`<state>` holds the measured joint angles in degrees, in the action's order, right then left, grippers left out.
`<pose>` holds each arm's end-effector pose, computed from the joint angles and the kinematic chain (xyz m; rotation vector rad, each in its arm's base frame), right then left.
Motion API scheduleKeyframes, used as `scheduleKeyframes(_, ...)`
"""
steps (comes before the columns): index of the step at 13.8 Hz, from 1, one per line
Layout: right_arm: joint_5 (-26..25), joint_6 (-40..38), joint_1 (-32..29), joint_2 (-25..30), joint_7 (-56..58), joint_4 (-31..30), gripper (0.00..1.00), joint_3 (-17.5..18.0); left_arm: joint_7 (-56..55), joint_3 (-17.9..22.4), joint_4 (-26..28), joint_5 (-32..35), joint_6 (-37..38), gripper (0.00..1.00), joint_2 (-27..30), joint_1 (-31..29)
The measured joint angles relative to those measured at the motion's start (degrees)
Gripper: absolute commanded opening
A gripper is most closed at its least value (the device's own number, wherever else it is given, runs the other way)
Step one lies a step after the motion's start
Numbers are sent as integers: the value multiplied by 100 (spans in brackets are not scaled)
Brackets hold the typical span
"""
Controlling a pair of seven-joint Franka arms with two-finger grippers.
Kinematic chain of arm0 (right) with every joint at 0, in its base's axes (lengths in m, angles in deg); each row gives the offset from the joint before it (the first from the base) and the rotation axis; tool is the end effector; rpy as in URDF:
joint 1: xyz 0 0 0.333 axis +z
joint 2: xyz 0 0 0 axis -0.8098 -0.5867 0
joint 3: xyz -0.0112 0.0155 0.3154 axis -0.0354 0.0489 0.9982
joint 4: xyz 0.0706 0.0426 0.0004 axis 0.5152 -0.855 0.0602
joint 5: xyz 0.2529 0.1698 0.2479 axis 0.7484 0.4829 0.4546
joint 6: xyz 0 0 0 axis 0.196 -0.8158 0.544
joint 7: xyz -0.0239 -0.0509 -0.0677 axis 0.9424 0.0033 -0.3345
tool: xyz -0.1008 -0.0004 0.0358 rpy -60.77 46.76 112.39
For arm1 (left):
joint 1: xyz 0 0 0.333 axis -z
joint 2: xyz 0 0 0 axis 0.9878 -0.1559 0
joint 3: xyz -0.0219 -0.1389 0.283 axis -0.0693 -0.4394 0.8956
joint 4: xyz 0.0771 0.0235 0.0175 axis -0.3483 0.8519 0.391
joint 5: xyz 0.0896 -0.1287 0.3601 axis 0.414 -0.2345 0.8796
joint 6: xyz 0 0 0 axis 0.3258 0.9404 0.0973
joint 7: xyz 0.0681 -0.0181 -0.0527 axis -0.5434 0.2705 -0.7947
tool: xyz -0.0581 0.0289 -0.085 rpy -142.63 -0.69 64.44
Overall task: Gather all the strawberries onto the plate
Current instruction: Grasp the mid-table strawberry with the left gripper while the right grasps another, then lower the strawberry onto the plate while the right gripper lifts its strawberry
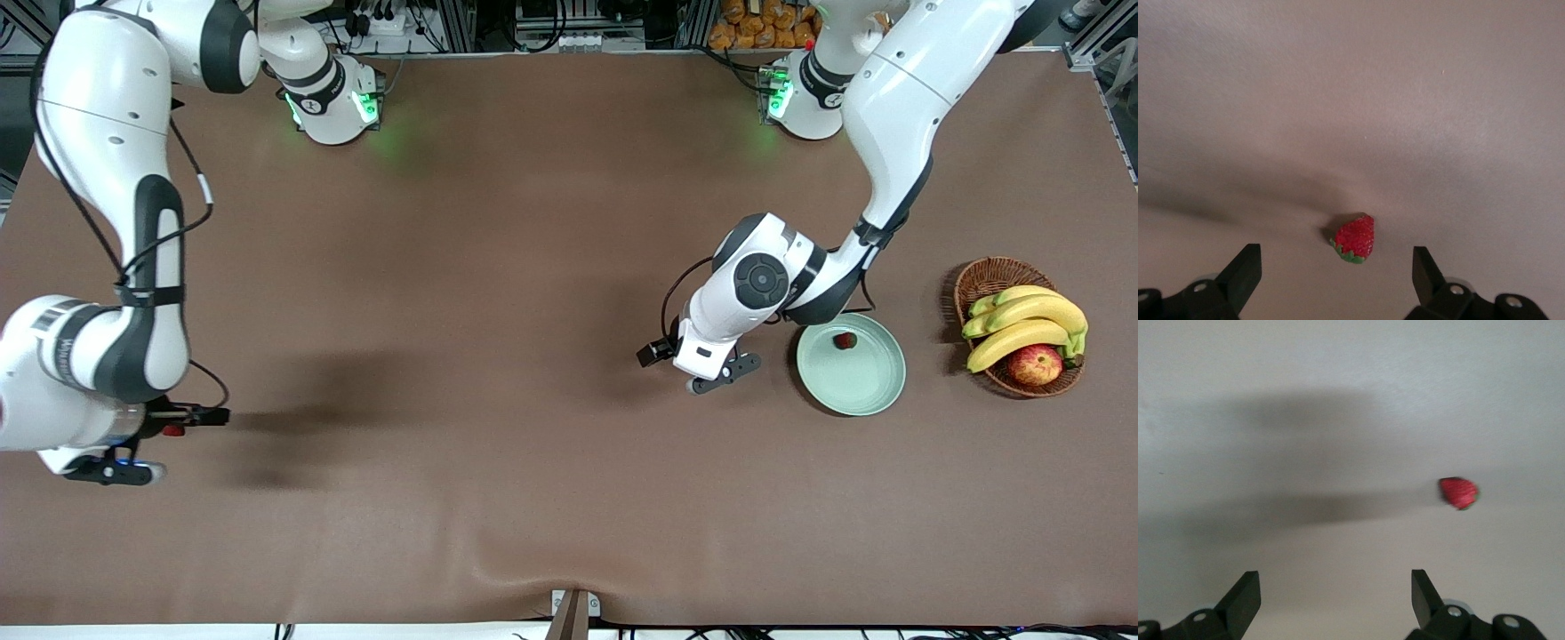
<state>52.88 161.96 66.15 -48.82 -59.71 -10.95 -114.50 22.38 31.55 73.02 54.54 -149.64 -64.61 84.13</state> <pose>0.7156 -0.1039 0.2999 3.1211 -0.0794 -0.2394 0.5675 -0.3358 0.2221 2.8898 0.6191 -0.1147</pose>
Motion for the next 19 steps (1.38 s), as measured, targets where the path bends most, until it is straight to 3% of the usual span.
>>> scheduleKeyframes(5,-30,818,-390,-67,996,-110,100,-42,-264,609,-240,1,-21,97,-148,821)
scheduleKeyframes(8,-27,1167,-999,-247,1259,-179,98,348,-272,712,-271,181,-22,85,-178,902)
scheduleKeyframes(9,-27,1317,-1293,-340,1422,-194,92,605,-276,720,-278,262,-22,80,-194,896)
scheduleKeyframes(11,-27,1478,-1760,-502,1615,-197,81,1040,-277,725,-285,335,-21,78,-233,893)
scheduleKeyframes(14,-27,1535,-1823,-564,1630,-193,58,1223,-278,722,-319,345,-38,74,-346,943)
scheduleKeyframes(15,-27,1548,-1808,-564,1629,-192,53,1248,-286,722,-353,345,-43,70,-380,974)
scheduleKeyframes(17,-27,1564,-1796,-565,1628,-191,54,1272,-294,722,-406,346,-43,42,-423,1021)
scheduleKeyframes(19,-27,1641,-1797,-572,1630,-191,56,1272,-294,722,-431,371,-43,37,-426,1034)
